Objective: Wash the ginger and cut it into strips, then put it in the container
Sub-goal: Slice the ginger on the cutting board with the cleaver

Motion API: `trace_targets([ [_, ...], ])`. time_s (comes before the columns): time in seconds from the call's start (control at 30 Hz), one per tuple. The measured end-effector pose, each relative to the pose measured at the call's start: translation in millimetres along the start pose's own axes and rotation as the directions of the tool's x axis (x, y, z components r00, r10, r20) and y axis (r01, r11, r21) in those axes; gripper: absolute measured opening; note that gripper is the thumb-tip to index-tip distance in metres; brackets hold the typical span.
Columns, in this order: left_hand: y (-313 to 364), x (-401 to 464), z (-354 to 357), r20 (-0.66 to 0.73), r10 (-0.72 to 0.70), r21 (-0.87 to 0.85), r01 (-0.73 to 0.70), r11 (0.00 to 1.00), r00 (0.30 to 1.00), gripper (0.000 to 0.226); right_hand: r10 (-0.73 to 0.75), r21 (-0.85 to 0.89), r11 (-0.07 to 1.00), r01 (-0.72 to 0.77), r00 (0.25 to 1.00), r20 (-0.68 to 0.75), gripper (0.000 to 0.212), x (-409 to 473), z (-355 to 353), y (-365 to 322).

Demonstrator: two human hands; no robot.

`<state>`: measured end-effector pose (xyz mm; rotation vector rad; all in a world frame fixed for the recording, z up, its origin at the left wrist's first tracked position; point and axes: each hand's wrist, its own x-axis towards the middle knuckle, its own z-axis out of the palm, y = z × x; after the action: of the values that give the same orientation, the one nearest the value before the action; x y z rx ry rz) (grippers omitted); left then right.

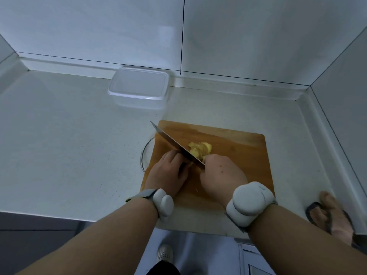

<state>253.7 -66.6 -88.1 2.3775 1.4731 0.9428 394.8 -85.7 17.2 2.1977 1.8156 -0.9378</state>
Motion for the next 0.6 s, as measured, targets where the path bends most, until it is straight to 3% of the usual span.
trace_targets([
  [0.4, 1.9, 0.7, -1.9, -0.002, 0.001, -0.04, -0.001, 0.999, 1.0, 0.019, -0.035, 0.082, 0.996, 0.035, 0.999, -0.004, 0.019, 10.4, 3.3, 6.3],
  [0.6, -0.4, -2.3, -1.3, 0.062, -0.049, -0.003, 0.049, 0.999, 0.997, 0.017, -0.053, 0.088, 0.995, 0.055, 0.998, -0.028, 0.017, -5.8, -4.1, 6.6],
])
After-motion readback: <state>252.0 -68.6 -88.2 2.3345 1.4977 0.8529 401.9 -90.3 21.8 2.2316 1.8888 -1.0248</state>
